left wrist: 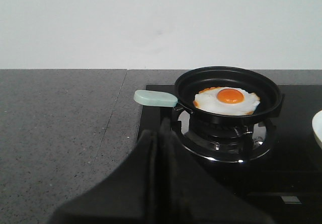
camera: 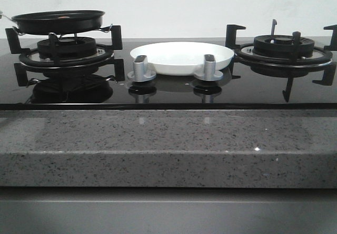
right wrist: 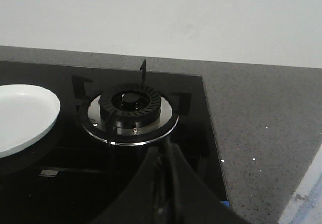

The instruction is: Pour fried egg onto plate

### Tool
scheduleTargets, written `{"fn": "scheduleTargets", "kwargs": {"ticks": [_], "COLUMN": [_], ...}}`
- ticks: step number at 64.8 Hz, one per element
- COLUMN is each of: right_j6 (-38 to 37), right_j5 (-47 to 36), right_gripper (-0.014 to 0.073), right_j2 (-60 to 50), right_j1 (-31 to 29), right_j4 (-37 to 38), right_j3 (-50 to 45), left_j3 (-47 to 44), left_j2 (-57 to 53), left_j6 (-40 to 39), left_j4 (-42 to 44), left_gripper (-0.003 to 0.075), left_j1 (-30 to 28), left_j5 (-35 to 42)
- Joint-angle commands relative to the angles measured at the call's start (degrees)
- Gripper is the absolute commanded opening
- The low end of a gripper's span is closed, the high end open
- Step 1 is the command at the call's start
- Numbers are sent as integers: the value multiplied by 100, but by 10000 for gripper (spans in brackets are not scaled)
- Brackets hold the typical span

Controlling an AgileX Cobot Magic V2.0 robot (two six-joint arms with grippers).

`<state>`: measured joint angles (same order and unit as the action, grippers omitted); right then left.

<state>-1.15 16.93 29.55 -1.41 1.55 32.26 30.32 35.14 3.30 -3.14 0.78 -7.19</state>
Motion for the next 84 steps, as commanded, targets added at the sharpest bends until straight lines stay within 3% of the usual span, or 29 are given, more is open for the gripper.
{"fn": "scheduleTargets", "kwargs": {"ticks": [1, 9, 17, 23, 26, 64, 76, 84], "right_j6": [26, 26, 26, 26, 26, 26, 26, 26], "right_j5": [-377, -377, -377, -377, -377, -328, -284, -230], "right_gripper": [15, 199, 428, 505, 516, 516, 512, 437], "right_j2": [69, 69, 69, 69, 69, 160, 868, 1597], "right_j1": [-23, -23, -23, -23, -23, -23, 25, 208], "right_j4": [74, 74, 74, 74, 74, -110, -374, -513], "right_j3": [212, 212, 212, 212, 212, 227, 584, 1090], "left_j3": [222, 222, 222, 222, 222, 222, 222, 222], "left_j2": [37, 37, 37, 37, 37, 37, 37, 37], "left_j6": [-56, -56, -56, -56, -56, -56, -56, -56], "left_j4": [-38, -38, -38, -38, -38, -38, -38, -38], "left_gripper": [10, 160, 467, 650, 687, 692, 692, 692], "left_j1": [16, 16, 16, 16, 16, 16, 16, 16], "left_j5": [574, 575, 575, 575, 575, 575, 575, 575]}}
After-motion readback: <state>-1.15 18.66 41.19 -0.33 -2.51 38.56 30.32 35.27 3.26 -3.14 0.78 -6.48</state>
